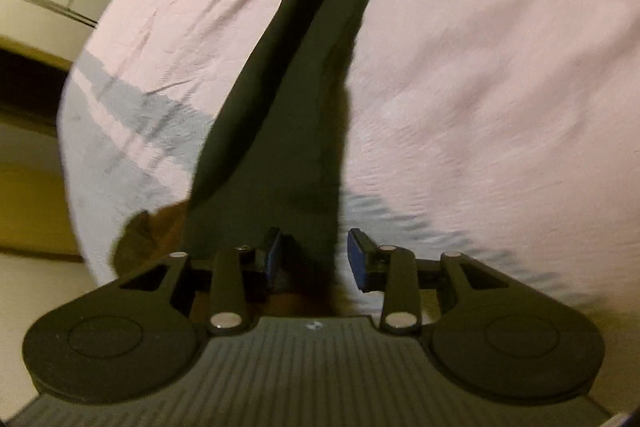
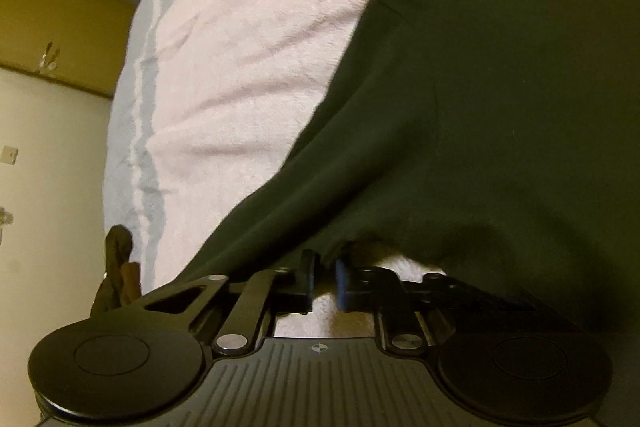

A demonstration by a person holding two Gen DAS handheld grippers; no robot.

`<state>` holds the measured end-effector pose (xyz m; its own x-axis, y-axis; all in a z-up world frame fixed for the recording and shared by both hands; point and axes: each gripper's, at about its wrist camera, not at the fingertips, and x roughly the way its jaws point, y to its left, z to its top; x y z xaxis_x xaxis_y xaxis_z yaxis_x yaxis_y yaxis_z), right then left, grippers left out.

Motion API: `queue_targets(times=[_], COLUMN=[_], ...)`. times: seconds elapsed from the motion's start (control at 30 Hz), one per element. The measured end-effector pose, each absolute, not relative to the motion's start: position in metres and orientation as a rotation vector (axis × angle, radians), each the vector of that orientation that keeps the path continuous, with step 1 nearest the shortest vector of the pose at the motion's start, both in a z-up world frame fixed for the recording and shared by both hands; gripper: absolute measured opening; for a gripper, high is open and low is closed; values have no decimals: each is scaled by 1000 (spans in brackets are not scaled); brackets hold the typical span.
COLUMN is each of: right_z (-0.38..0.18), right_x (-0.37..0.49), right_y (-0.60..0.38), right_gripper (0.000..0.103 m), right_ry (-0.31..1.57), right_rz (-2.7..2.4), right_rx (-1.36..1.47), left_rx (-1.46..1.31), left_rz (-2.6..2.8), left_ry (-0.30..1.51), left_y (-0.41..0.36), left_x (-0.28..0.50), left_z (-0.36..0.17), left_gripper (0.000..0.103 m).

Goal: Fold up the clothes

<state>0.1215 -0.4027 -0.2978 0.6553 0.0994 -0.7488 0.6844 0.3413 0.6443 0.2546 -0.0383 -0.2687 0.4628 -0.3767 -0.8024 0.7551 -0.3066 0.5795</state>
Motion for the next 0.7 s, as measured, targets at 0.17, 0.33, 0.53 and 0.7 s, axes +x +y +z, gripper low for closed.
queue_targets(times=[0.17,0.33,0.53,0.7], right_z=[-278,-283,-290,-277], right_x=[119,105,90,44], right_y=[-402,-391,-376,-372], right_gripper=[4,4,26,46], right_ry=[850,919,976,978], right_rz=[-407,-400,-424,-463], right_rx=[1106,1093,1106,1110], left_rx=[1488,1470,1520,1434], left_rz=[-1156,-1231,-1188,-1103], left_ry=[388,488,606,717], left_y=[-36,-27,-24,-3], left_x=[264,257,252,261], left_z=[-249,-229,-249,-236], left_gripper=[6,6,19,20])
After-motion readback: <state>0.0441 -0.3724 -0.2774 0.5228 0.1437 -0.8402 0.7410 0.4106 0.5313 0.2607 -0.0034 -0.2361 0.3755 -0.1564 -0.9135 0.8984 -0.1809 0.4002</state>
